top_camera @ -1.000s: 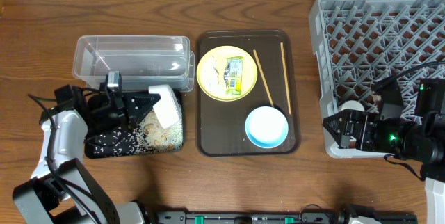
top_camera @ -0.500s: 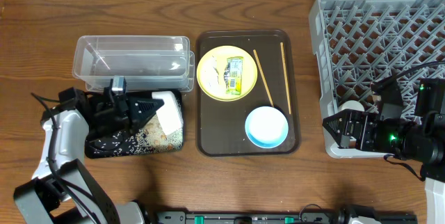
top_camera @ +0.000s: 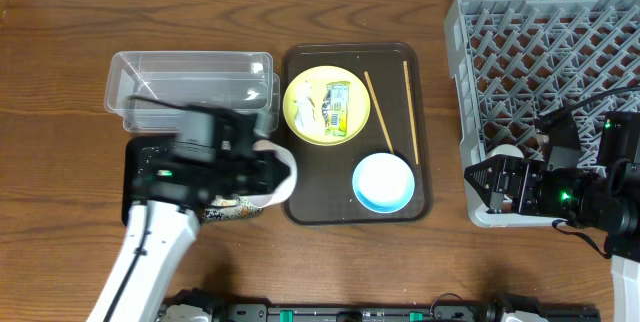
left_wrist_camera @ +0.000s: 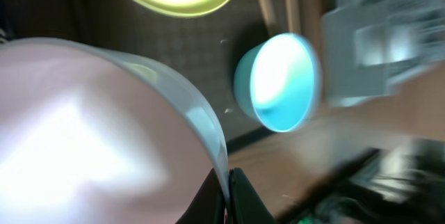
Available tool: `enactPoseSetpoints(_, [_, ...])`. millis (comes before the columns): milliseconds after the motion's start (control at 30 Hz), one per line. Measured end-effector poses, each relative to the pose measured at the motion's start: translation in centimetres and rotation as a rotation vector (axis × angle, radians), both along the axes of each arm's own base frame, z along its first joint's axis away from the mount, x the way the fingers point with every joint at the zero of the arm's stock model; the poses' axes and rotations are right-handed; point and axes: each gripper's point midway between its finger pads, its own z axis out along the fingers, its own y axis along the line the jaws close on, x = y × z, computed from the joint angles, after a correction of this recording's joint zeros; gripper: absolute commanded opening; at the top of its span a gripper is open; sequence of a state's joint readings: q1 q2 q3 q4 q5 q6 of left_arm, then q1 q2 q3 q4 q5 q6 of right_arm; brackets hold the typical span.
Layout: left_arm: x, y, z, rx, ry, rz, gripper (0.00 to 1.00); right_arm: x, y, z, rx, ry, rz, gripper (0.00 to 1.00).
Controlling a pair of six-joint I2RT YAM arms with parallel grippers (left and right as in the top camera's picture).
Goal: Sort waste into correct bins and load items into the dishwasher rack
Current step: 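Set the empty pink bowl back on the brown tray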
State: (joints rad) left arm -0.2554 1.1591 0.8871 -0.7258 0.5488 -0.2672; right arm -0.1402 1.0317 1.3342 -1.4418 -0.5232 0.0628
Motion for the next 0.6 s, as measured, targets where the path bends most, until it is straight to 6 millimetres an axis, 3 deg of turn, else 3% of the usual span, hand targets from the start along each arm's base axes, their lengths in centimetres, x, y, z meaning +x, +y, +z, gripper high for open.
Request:
enactPoseSetpoints(267, [0.5, -5.8, -5.3, 0.279, -0.070, -0.082, 0.08, 0.0, 0.0, 0.0, 0.000, 0.000, 0.000, 0.94])
enactPoseSetpoints(300, [0.4, -6.2, -6.1, 0.300, -0.061, -0.087, 0.13, 0.0, 0.0, 0.0, 0.000, 0.001, 0.000, 0.94])
enactPoseSetpoints(367, [0.0, -6.6, -7.4, 0.339, -0.042, -0.100, 0.32, 0.0, 0.0, 0.0, 0.000, 0.000, 0.000, 0.95])
enactPoseSetpoints(433, [-0.2, -6.6, -8.3, 0.363, -0.022, -0.090, 0.38, 0.0, 0.0, 0.0, 0.000, 0.000, 0.000, 0.95])
enactPoseSetpoints(500, [-0.4, -6.2, -8.5, 0.383, -0.006, -0.081, 0.49, 0.0, 0.0, 0.0, 0.000, 0.000, 0.000, 0.95])
enactPoseSetpoints(600, [-0.2, -6.0, -7.5, 0.402, -0.011, -0.084, 0.57, 0.0, 0.0, 0.0, 0.000, 0.000, 0.000, 0.95])
